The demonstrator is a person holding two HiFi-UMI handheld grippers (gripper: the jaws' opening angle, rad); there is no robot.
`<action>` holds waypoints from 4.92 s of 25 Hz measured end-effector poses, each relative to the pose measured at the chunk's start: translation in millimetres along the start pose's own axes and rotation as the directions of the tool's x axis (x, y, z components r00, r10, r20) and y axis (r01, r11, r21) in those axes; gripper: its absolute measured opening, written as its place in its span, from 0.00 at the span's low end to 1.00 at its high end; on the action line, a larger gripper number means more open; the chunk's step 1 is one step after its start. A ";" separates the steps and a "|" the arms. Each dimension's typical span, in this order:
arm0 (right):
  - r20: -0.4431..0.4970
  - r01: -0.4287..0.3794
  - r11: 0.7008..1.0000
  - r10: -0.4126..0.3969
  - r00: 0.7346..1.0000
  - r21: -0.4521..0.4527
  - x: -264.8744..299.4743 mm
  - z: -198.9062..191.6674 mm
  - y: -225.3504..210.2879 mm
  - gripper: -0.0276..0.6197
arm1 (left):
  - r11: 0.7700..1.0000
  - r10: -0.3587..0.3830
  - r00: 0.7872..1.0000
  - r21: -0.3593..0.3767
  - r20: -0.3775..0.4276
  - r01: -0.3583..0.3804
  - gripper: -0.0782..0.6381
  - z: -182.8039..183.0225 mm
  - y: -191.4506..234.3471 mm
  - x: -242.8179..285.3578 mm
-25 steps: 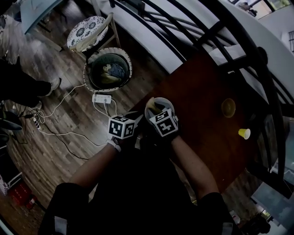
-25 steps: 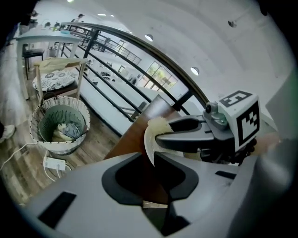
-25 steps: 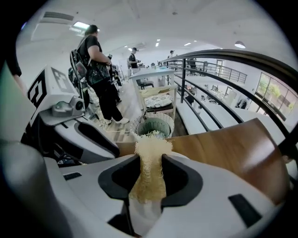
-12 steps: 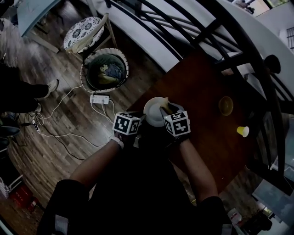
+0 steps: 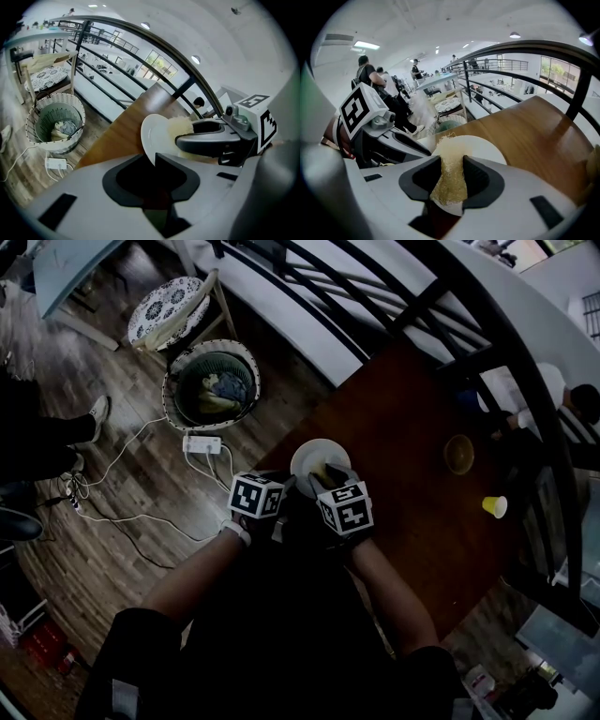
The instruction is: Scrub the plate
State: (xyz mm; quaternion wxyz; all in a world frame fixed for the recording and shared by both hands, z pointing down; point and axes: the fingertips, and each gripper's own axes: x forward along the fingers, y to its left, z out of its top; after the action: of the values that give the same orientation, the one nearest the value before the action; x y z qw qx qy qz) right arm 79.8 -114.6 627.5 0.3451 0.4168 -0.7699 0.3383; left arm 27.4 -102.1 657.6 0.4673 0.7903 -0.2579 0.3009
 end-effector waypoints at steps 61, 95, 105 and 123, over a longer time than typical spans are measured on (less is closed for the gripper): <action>0.017 -0.092 0.991 0.091 0.996 0.096 5.4 -23.4 27.2 0.27 | 0.998 -0.020 0.999 -0.065 0.032 0.022 0.22 -4.9 4.4 -4.8; 0.062 0.086 0.954 -0.108 0.992 0.288 -39.9 -22.9 -46.6 0.27 | 0.999 -0.022 0.999 -0.040 0.023 0.023 0.22 -6.4 3.0 -5.6; 0.071 -0.078 0.986 0.068 0.995 0.148 27.6 44.9 14.4 0.27 | 1.000 -0.019 1.000 -0.014 0.008 0.019 0.22 -7.5 1.2 -3.7; 0.069 -0.018 0.968 0.001 0.998 0.250 -11.2 3.0 -12.9 0.27 | 1.000 -0.017 1.000 -0.024 0.006 0.018 0.21 -11.2 4.8 -5.9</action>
State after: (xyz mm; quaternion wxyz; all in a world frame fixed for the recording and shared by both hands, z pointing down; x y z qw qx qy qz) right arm 95.0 -117.9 619.7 0.2617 0.4645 -0.7344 0.4200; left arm 17.5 -93.4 660.4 0.4788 0.7876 -0.2558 0.2916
